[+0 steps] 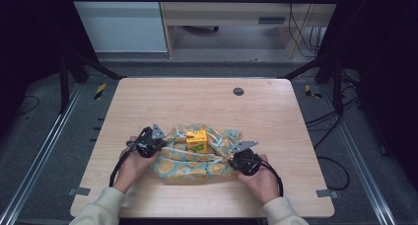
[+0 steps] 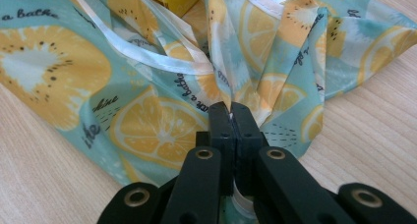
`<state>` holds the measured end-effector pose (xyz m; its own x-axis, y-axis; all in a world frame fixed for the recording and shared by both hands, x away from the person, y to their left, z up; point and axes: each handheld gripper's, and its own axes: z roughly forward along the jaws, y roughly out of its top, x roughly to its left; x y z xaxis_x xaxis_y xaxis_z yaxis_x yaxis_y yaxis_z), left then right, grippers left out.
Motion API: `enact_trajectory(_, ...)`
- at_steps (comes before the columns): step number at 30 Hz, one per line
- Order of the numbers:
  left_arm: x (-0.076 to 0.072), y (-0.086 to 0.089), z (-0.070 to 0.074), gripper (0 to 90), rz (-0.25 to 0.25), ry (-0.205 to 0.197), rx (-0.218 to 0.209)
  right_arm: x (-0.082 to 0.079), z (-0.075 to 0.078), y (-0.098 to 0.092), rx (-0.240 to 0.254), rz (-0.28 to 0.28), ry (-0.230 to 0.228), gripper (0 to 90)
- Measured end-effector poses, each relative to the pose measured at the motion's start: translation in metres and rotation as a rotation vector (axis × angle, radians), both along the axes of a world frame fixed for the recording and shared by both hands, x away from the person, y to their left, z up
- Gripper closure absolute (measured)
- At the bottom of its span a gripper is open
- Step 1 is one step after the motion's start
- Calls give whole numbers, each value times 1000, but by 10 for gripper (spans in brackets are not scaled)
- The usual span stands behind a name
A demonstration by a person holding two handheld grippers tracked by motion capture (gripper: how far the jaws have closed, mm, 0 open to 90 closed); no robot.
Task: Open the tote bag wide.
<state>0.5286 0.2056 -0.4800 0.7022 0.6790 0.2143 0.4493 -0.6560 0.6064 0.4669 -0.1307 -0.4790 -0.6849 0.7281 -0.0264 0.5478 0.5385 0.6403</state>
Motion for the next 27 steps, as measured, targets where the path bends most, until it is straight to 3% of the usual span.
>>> enact_trajectory(18,0,2,-4,898,6,9,-10,0,-4,-1,3,-2,5,883)
enact_trajectory(19,-1,2,-3,883,4,-3,-2,0,-4,-2,9,1,2,850)
enact_trajectory(24,-9,6,8,614,30,-79,-8,-6,5,-6,50,-40,-84,485)
enact_trajectory(27,-17,11,22,452,45,-121,-57,-16,19,-9,65,-69,-161,309)
